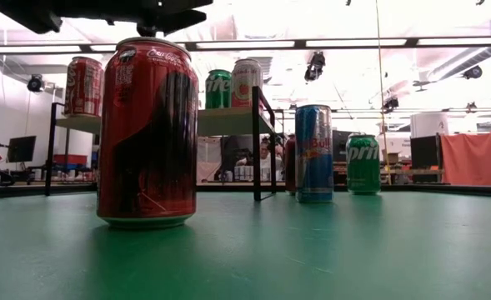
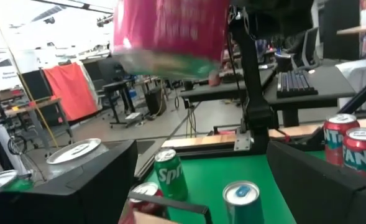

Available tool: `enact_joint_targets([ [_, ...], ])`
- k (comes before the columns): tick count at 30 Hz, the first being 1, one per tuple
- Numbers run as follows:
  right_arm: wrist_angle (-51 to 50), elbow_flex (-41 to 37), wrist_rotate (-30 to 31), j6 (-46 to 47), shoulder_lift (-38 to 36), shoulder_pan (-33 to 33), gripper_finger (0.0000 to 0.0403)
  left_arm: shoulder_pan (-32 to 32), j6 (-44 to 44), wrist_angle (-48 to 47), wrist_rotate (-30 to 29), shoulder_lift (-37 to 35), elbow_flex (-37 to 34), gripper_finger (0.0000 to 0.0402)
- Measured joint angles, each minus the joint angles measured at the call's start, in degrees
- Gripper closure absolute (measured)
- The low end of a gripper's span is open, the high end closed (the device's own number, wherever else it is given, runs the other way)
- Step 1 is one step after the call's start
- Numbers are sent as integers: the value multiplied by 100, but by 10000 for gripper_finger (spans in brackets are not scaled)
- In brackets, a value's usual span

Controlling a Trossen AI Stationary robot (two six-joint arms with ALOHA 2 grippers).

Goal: Place canned beverage on shelf
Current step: Put the pink/white soda can on the shelf aligned with the other pink/white soda can

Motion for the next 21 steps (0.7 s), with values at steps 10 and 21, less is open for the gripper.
enact_joint_targets([
  [10,-235,-764,-563,1247,-15,-760,123,0,-26,-1421,-15,-1013,0,59],
  [21,-91,-757,-1147,1339,653,-1017,123,0,-157,-2216,-13,-1191,0,93],
])
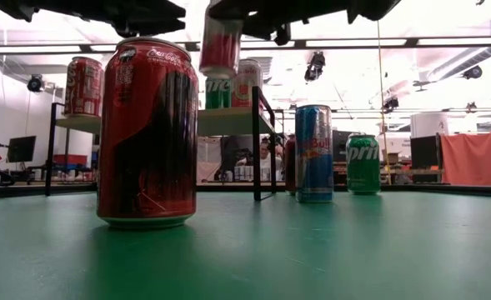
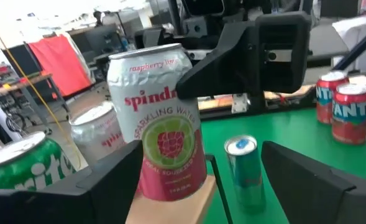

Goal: Place canned beverage on shelf
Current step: Put the pink/white soda can on the shelf aligned with the other pink/white soda can

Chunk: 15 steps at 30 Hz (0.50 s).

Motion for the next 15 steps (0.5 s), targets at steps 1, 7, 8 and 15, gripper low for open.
enact_joint_targets([
  [1,-42,65,30,-5,72,2,123,0,-8,-34,0,9,0,96],
  [7,-571,379,511,92,381,20,123,-2,-131,-403,-253,-28,0,116],
  [8,-573,400,524,105,397,24,123,-2,-141,-495,-325,-28,0,119],
  [15,-707,397,637,289,457,40,123,-2,-285,-777,-428,62,0,132],
])
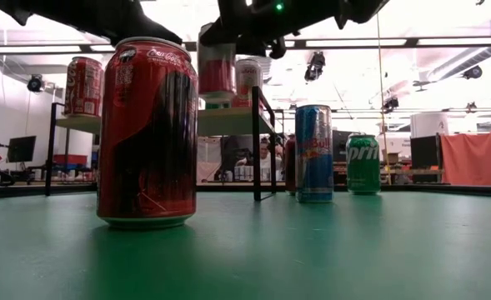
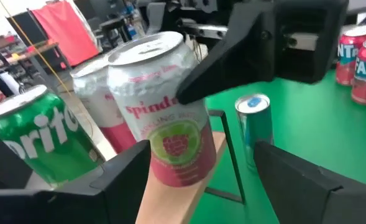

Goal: Place canned beverage on shelf
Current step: Put the pink/white soda can on the shelf aligned with the other pink/white soda can

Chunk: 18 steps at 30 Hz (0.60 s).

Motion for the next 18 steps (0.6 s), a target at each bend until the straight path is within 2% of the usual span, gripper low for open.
enact_joint_targets([
  [15,-281,-4,64,206,32,10,113,7,-206,157,-4,569,0,137],
  [18,-325,-4,234,199,32,10,112,7,-208,239,-7,606,0,137],
])
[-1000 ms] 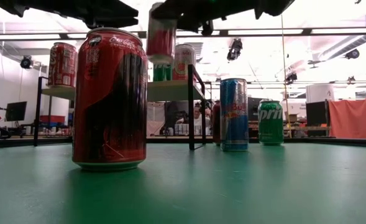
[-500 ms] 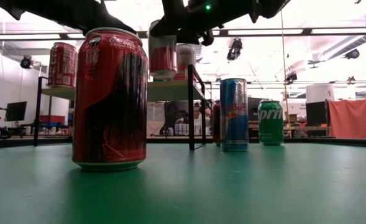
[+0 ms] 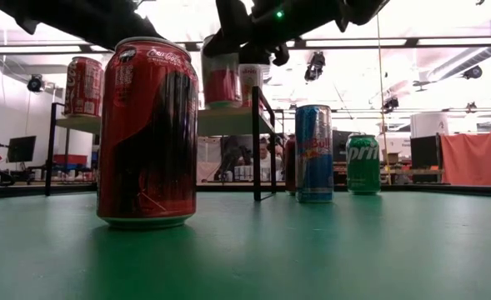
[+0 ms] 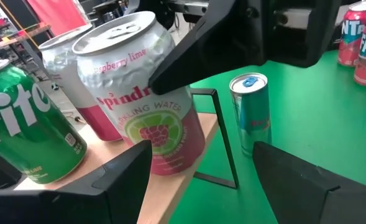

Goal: Place canned beverage on shelf
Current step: Put the pink/white soda can on the shelf aligned with the other pink/white soda can

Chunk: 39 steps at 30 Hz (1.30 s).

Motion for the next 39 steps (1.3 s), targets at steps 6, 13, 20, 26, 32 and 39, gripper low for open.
enact_joint_targets([
  [6,-22,0,68,0,0,0,108,2,1,92,0,5,0,137],
  [13,-118,0,88,213,0,-2,79,4,0,108,-4,5,0,137],
  [20,-207,0,83,205,-7,-2,53,4,-42,130,-7,5,0,137],
  [26,-306,49,85,128,-14,-13,50,4,-105,133,-9,5,0,137],
  [32,-284,183,99,-109,-97,-13,50,4,-109,157,-13,5,0,137],
  [39,-283,377,89,-492,-285,0,49,5,-101,274,-460,6,3,137],
])
